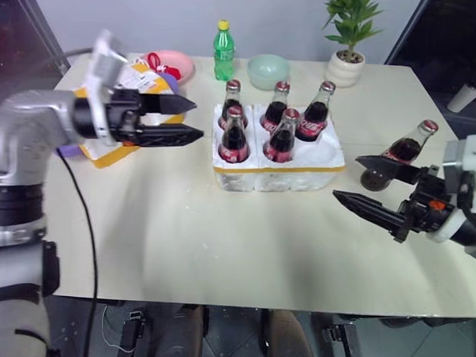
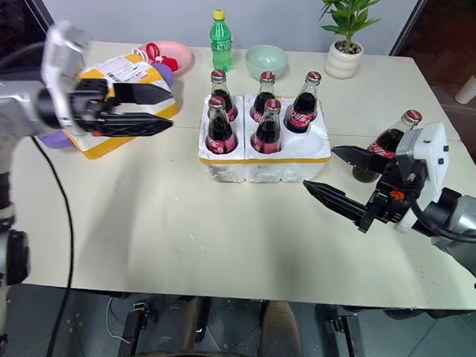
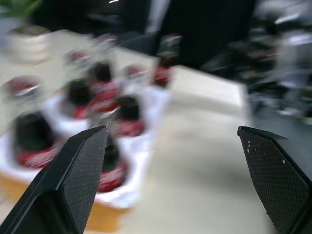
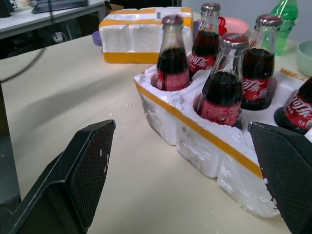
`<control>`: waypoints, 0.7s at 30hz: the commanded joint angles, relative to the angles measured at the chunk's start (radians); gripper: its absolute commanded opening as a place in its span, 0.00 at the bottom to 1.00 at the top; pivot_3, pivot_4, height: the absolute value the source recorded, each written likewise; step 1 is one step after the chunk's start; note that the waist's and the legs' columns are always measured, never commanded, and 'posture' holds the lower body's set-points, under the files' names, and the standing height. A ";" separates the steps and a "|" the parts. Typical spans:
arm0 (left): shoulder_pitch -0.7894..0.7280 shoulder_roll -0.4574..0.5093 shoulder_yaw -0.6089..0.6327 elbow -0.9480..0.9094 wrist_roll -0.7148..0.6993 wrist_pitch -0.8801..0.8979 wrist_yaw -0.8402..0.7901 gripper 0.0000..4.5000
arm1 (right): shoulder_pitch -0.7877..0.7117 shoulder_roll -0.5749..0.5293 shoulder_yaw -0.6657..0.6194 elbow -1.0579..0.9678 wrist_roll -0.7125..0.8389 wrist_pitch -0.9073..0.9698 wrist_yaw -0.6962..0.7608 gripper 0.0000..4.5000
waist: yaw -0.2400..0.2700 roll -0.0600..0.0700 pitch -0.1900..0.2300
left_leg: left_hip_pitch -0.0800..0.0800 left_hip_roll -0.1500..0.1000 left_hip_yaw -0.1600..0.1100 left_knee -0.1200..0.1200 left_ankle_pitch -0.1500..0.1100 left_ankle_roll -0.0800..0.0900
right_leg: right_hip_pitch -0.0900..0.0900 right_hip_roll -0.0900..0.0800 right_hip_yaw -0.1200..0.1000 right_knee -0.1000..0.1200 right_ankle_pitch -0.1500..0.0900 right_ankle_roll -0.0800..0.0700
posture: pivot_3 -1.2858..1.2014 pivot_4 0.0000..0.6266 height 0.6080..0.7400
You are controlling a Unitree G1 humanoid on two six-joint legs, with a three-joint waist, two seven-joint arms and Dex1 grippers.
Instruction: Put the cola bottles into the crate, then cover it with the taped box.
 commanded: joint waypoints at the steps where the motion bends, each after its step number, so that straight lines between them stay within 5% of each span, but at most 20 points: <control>1: 0.010 -0.001 -0.010 -0.094 -0.037 0.005 0.027 0.99 | 0.004 -0.018 -0.068 -0.034 0.007 -0.015 -0.003 1.00 | -0.002 0.000 0.000 | 0.000 0.000 0.000 0.000 0.000 0.000 | 0.000 0.000 0.000 0.000 -0.001 -0.002 | 0.52 0.24 0.99; 12: 0.061 -0.134 -0.107 -0.170 -0.016 -0.050 0.152 0.99 | 0.205 0.125 -0.296 0.089 -0.197 -0.007 -0.228 1.00 | -0.003 0.000 -0.001 | 0.001 0.000 0.000 -0.001 0.000 0.000 | 0.000 0.000 0.000 0.000 -0.001 -0.002 | 0.52 0.24 0.99; 21: 0.050 -0.189 -0.167 -0.160 0.001 -0.094 0.160 0.99 | 0.053 0.199 -0.113 0.256 -0.348 -0.096 -0.299 1.00 | -0.008 0.002 -0.001 | 0.004 0.000 0.002 -0.001 0.000 0.000 | 0.001 0.000 0.002 0.001 -0.002 -0.004 | 0.52 0.24 0.99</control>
